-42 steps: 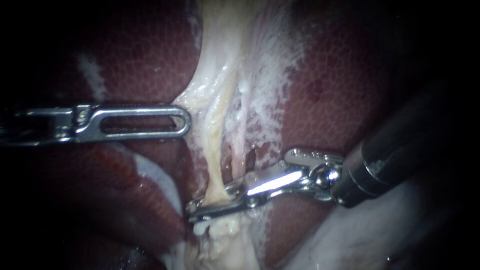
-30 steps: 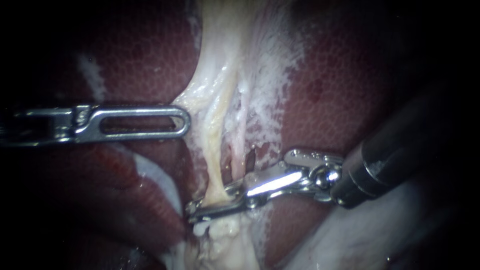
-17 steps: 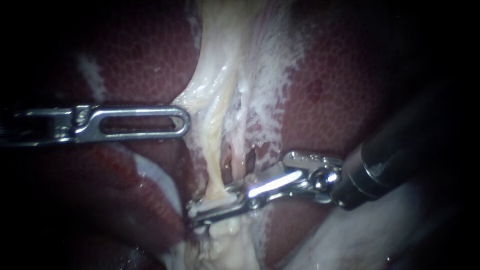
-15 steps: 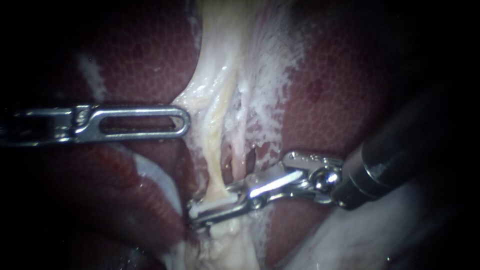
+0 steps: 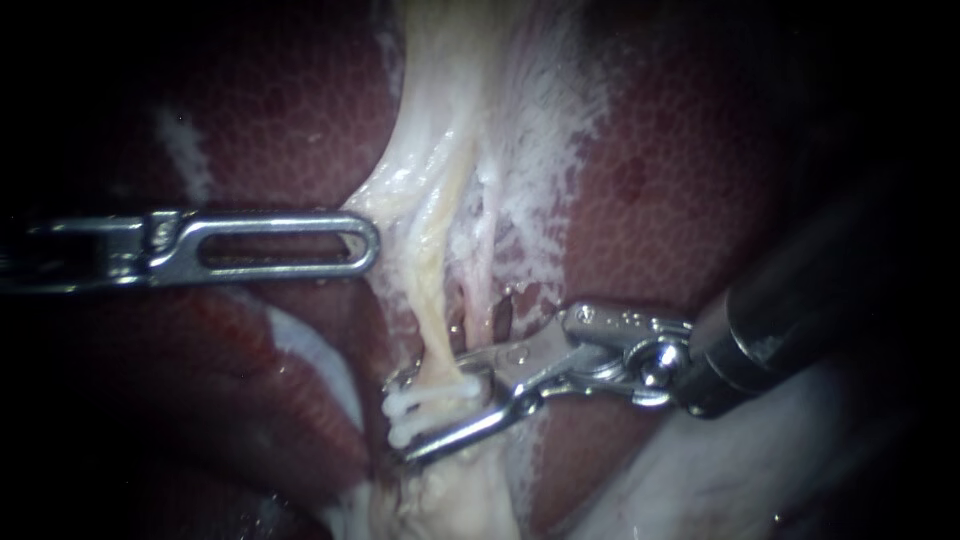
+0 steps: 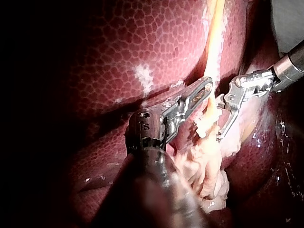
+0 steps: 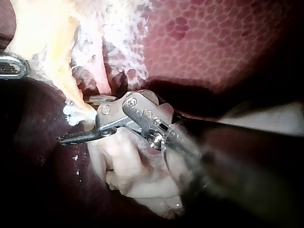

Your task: Going back second clip left tube

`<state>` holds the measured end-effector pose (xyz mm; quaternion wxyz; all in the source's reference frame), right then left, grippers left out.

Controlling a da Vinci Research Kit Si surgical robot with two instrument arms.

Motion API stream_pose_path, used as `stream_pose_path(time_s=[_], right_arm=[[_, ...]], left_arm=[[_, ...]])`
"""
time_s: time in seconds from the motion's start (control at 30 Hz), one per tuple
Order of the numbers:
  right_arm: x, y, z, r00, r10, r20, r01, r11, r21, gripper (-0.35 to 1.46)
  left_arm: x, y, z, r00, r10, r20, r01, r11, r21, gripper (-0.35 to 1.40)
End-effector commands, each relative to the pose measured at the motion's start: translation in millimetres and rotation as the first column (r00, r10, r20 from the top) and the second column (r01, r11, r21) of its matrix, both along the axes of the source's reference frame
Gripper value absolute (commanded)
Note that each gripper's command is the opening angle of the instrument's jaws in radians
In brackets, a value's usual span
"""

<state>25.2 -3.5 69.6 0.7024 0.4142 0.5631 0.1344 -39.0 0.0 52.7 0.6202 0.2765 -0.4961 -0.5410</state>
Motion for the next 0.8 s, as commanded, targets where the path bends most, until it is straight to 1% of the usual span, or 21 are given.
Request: stream_pose_path(time_s=[0.03,0.2,0.37,0.43,0.53,0.67,0.8], right_arm=[[0.1,0.0,0.0,1.0000,0.000,-0.007,0.000,1.000,-0.018,0.59],[0.3,0.0,0.0,0.9994,-0.005,-0.034,0.003,0.997,-0.083,0.60],[0.4,-0.2,-0.2,0.9989,-0.007,-0.046,0.002,0.993,-0.116,0.60],[0.5,-0.3,-0.4,0.9982,-0.015,-0.058,0.007,0.991,-0.136,0.60],[0.6,-0.8,-0.7,0.9972,-0.028,-0.070,0.018,0.989,-0.145,0.60],[0.9,-1.0,-1.1,0.9965,-0.033,-0.077,0.021,0.988,-0.155,0.60],[1.4,-1.0,-1.0,0.9956,-0.037,-0.086,0.021,0.984,-0.176,0.60]], left_arm=[[0.0,0.0,0.0,1.0000,0.000,0.000,0.000,1.000,0.000,-0.35],[0.0,0.0,0.0,1.0000,0.000,0.000,0.000,1.000,0.000,-0.35],[0.0,0.0,0.0,1.0000,0.000,0.000,0.000,1.000,0.000,-0.35],[0.0,0.0,0.0,1.0000,0.000,0.000,0.000,1.000,0.000,-0.35],[0.0,0.0,0.0,1.0000,0.000,0.000,0.000,1.000,0.000,-0.35],[0.0,0.0,0.0,1.0000,0.000,0.000,0.000,1.000,0.000,-0.35],[0.0,0.0,0.0,1.0000,0.000,0.000,0.000,1.000,0.000,-0.35]])
